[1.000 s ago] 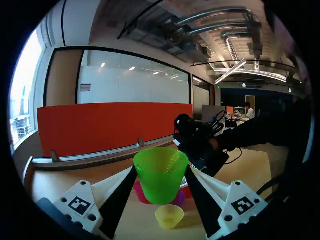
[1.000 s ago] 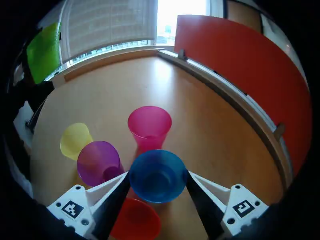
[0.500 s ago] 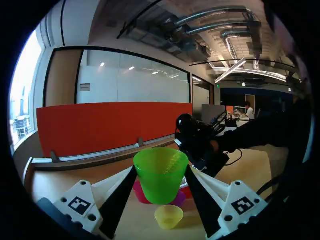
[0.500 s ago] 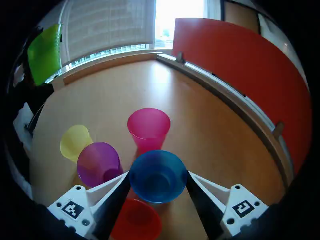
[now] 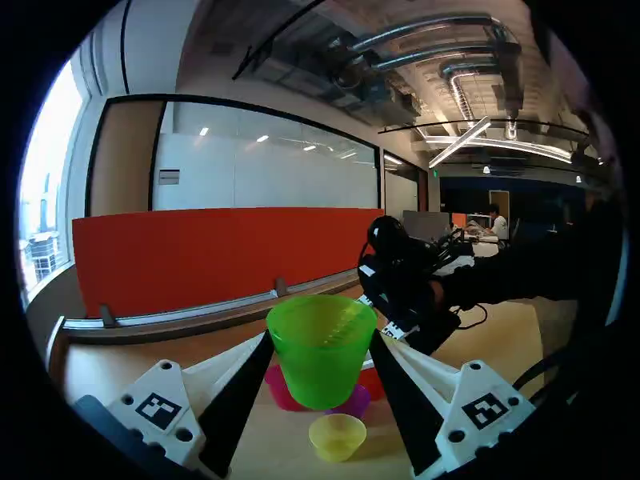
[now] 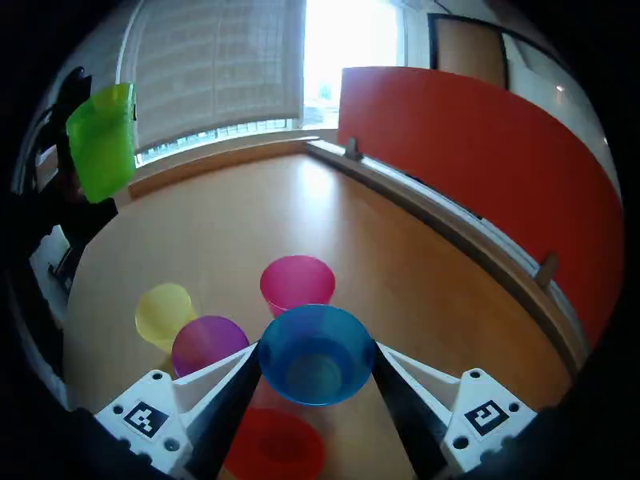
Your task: Pour water
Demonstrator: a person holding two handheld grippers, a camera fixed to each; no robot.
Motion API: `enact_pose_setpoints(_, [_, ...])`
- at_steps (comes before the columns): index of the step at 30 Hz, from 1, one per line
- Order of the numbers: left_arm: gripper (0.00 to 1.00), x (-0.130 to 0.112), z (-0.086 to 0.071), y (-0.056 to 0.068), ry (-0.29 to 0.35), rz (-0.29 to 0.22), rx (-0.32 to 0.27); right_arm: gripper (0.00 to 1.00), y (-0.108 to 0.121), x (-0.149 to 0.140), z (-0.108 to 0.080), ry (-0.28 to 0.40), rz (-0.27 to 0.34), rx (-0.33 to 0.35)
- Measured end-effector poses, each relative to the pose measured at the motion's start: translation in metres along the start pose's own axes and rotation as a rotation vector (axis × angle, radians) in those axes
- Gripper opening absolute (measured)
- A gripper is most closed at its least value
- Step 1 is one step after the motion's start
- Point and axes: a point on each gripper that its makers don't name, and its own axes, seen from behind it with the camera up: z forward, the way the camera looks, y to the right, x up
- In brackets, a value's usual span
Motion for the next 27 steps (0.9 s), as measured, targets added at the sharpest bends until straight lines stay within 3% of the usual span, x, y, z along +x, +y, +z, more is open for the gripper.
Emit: enact_pose_setpoints(27, [0.85,0.016,0.004,-0.001,0.010,0.014,0.008,0.94,0.005,0.090,-0.054,0.324,0.031,-0.062])
